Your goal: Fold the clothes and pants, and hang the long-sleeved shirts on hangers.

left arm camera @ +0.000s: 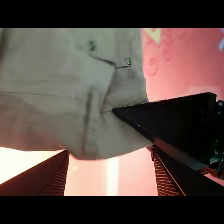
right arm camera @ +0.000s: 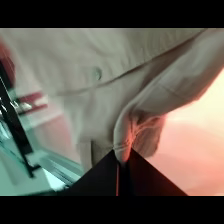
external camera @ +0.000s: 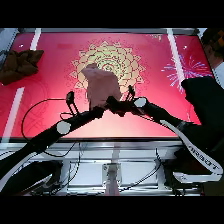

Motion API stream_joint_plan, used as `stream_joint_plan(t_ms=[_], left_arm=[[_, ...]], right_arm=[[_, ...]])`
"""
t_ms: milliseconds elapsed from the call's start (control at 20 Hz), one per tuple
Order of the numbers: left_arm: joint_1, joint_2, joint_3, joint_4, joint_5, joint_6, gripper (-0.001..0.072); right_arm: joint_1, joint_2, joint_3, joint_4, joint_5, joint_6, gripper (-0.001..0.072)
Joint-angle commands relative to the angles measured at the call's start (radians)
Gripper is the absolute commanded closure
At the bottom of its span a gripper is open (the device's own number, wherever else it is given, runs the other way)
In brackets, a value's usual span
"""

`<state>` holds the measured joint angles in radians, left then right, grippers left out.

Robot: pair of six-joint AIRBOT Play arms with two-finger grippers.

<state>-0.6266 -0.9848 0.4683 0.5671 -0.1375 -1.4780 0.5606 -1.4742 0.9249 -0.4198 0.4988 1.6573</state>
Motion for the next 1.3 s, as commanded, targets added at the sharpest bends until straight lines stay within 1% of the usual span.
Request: stream_joint_plan(t_ms=[0, 100, 250, 400, 550, 650, 750, 850, 950, 1100, 1250], left_arm=[[0.004, 0.085, 0.009, 0.008, 0.048, 0.032, 0.0125], [0.013, 0.169, 0.014, 0.008, 0.056, 0.09, 0.0125], [0.026, 0.307, 0.014, 0.008, 0.09, 0.16, 0.0127], [0.041, 0.414, 0.014, 0.008, 0.092, 0.163, 0.0127], [0.041, 0.454, 0.014, 0.008, 0.081, 0.163, 0.0128], [0.041, 0.45, 0.014, 0.008, 0.042, 0.163, 0.0128], [0.041, 0.444, 0.014, 0.008, 0.012, 0.163, 0.0128], [0.042, 0.435, 0.013, 0.009, 0.002, 0.163, 0.0128], [0.041, 0.411, 0.013, 0.009, -0.003, 0.163, 0.0128], [0.04, 0.344, 0.013, 0.008, -0.057, 0.163, 0.0128], [0.042, 0.303, 0.013, 0.008, -0.066, 0.163, 0.0128]], right_arm=[[-0.065, 0.111, 0.004, -0.204, 0.058, -0.002, 0.0696], [-0.126, 0.221, 0.005, -0.266, 0.109, -0.004, 0.0695], [-0.201, 0.401, 0.056, -0.383, 0.217, -0.066, 0.0696], [-0.265, 0.55, 0.168, -0.556, 0.317, -0.071, 0.0695], [-0.334, 0.639, 0.268, -0.704, 0.324, -0.071, 0.0696], [-0.398, 0.652, 0.321, -0.771, 0.322, -0.069, 0.0695], [-0.458, 0.65, 0.338, -0.775, 0.317, -0.07, 0.0695], [-0.504, 0.642, 0.338, -0.814, 0.333, -0.07, 0.0696], [-0.525, 0.623, 0.338, -0.819, 0.352, -0.07, 0.0695], [-0.481, 0.611, 0.338, -0.733, 0.344, -0.071, 0.0695], [-0.375, 0.605, 0.338, -0.731, 0.352, -0.07, 0.0695]])
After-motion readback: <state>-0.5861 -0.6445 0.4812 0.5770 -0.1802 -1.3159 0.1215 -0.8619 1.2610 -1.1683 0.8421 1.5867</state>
